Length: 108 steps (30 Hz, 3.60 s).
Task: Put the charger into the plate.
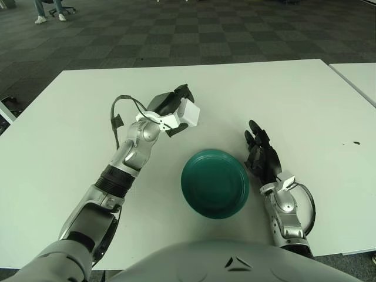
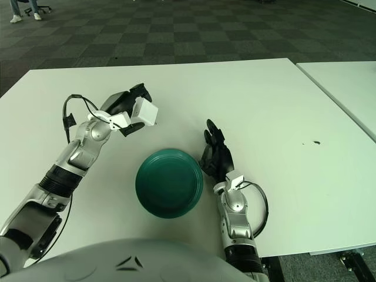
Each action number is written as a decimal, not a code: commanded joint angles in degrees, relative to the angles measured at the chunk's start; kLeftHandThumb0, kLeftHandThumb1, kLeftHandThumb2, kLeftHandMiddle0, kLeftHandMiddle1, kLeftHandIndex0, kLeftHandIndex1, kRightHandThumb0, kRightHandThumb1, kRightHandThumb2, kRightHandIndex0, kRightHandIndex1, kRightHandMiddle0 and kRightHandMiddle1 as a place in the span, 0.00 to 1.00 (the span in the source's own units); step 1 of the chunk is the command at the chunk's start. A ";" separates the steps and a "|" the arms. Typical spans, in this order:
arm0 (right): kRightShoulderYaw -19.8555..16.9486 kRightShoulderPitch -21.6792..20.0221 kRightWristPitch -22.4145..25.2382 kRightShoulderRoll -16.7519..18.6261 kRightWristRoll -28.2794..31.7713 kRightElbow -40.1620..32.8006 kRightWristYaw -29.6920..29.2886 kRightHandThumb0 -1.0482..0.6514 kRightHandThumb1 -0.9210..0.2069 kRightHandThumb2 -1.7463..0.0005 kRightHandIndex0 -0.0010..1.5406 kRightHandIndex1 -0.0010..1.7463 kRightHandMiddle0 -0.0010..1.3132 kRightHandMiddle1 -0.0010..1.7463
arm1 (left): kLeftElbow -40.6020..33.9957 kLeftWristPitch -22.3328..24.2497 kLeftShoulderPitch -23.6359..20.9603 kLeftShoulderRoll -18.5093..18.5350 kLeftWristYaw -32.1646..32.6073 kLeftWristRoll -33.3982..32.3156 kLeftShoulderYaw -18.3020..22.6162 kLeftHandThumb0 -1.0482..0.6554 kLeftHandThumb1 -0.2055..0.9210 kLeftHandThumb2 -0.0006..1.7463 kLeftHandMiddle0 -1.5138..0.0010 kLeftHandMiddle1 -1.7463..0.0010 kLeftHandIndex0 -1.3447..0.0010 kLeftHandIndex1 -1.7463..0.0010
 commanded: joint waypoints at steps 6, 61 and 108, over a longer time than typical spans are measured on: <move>-0.43 3.13 5.10 1.06 1.52 4.67 -0.30 0.05 0.00 0.45 0.06 0.00 0.00 0.15 | -8.82 -1.67 4.33 -0.03 -4.64 -5.07 0.88 0.31 0.36 0.83 0.20 0.00 0.48 0.00; 2.63 6.03 -7.41 2.28 -7.85 -0.51 -6.55 0.09 0.00 0.49 0.07 0.87 0.00 0.74 | -19.26 -5.33 17.60 0.91 -16.78 -4.79 -15.53 0.34 0.51 0.72 0.29 0.00 0.57 0.00; 2.87 6.12 -6.14 2.44 -1.58 0.88 -1.84 0.09 0.00 0.49 0.11 0.30 0.00 0.50 | -21.78 -11.95 15.71 4.55 -16.70 15.64 -13.21 0.02 1.00 0.33 0.91 0.49 0.94 0.35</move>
